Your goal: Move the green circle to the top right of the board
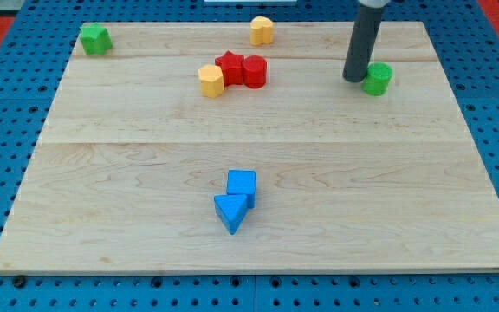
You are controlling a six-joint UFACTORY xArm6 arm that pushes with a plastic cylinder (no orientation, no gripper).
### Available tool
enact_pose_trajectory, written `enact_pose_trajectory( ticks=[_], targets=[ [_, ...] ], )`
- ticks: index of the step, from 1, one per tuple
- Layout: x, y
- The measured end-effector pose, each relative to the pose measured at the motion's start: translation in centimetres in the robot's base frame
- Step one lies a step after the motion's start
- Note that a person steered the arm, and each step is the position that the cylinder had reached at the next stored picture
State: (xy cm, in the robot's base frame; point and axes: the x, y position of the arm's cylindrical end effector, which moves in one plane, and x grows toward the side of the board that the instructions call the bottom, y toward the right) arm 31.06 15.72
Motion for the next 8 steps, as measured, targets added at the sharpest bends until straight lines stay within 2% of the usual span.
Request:
enact_pose_trajectory(
  ticks=[1, 2, 4, 6, 7, 8],
  targets=[
    [6.5, -0.7],
    [7.1, 3.3],
    [-2.1, 2.3],
    [-4.4, 2.8],
    [-3.9, -1.1],
    [-5.2, 1.3]
  ],
)
